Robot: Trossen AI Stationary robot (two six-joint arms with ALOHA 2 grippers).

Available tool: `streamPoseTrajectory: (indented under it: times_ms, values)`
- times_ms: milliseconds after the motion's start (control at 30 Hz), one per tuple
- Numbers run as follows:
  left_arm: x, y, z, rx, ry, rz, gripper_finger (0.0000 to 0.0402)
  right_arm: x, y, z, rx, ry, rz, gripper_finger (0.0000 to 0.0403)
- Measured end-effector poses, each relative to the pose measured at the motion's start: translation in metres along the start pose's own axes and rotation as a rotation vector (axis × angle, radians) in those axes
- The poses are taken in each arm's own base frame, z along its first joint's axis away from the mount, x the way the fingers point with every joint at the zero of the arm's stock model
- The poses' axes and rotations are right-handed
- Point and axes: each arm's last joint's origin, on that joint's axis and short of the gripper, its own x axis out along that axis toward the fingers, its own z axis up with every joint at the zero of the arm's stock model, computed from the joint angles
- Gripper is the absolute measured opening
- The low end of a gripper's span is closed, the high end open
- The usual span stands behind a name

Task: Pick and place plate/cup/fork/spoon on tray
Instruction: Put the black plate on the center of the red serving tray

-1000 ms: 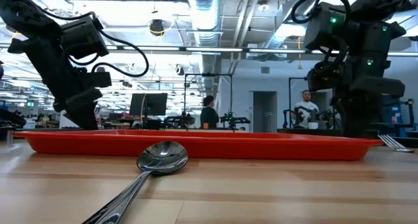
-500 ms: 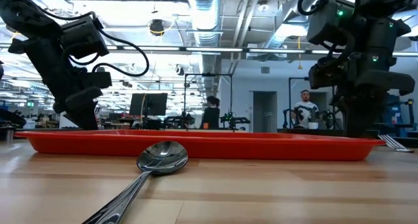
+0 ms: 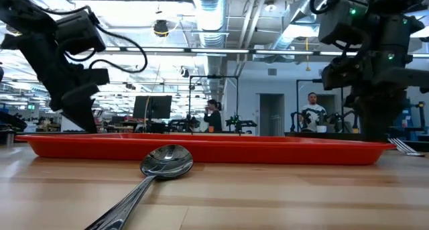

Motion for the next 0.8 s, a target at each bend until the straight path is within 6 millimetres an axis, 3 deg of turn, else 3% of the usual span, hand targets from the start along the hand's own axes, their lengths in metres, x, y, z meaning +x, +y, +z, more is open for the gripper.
streamPoseTrajectory:
  times_ms: [200,400,600,800]
  values:
    - [-0.017,0.002,0.007,0.008,-0.143,-0.067,0.0,-0.031,-0.006,0.0,-0.091,-0.139,-0.017,0.0008]
    - [-0.021,0.002,0.004,0.004,-0.348,-0.257,0.0,-0.058,-0.037,0.007,-0.052,-0.327,-0.072,0.0009]
    - [-0.014,0.002,-0.009,0.018,-0.564,-0.488,0.0,-0.06,-0.071,0.011,0.07,-0.328,-0.158,0.0027]
    - [-0.023,0.001,-0.005,0.095,-0.667,-0.546,0.0,-0.046,-0.091,0.012,0.134,-0.225,-0.217,0.0105]
